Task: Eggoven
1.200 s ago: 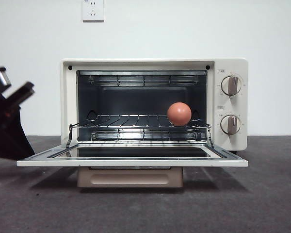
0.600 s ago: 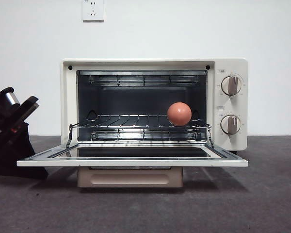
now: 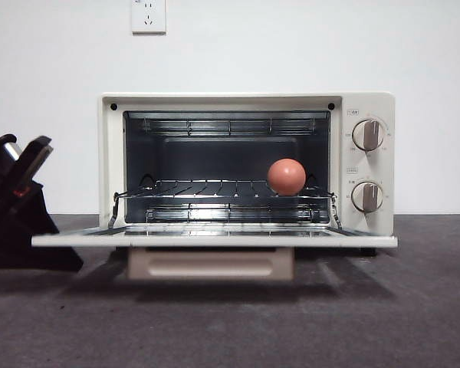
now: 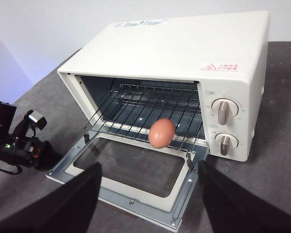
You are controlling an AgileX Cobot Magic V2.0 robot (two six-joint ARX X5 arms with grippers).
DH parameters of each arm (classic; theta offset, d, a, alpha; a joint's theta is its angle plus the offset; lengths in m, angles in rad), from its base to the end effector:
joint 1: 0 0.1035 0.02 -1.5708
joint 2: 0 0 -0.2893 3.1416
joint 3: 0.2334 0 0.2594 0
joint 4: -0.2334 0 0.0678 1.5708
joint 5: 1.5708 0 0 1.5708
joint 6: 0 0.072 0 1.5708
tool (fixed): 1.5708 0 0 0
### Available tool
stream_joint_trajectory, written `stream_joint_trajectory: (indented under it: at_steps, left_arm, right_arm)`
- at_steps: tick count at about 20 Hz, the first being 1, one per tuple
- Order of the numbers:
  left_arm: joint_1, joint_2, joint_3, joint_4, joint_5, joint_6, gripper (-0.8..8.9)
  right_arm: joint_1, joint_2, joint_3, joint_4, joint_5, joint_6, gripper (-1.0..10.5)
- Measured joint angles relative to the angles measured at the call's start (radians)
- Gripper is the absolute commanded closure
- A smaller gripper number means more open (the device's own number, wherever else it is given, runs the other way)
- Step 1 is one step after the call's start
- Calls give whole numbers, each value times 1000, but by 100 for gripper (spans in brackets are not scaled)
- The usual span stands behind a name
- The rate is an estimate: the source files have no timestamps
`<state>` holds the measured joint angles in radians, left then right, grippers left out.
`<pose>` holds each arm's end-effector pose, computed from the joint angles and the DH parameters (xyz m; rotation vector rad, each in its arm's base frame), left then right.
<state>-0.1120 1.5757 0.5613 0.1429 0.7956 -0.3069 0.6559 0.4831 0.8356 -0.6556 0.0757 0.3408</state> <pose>0.2742 -0.0826 0.1197 -0.5705 0.9792 -0.7164 0.0930 0.0647 0.3397 0.2190 0.3811 0.5195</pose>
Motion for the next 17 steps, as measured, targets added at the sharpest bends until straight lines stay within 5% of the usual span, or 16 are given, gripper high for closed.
stream_joint_trajectory:
  at_steps: [8,17]
  left_arm:
    - [8,1,-1,194,126,-135,807]
    - [3,1,-1,485,132,-314,807]
  right_arm:
    - [0,0,0,-17,0,1,629]
    - [0,0,0,-26,0,5,629]
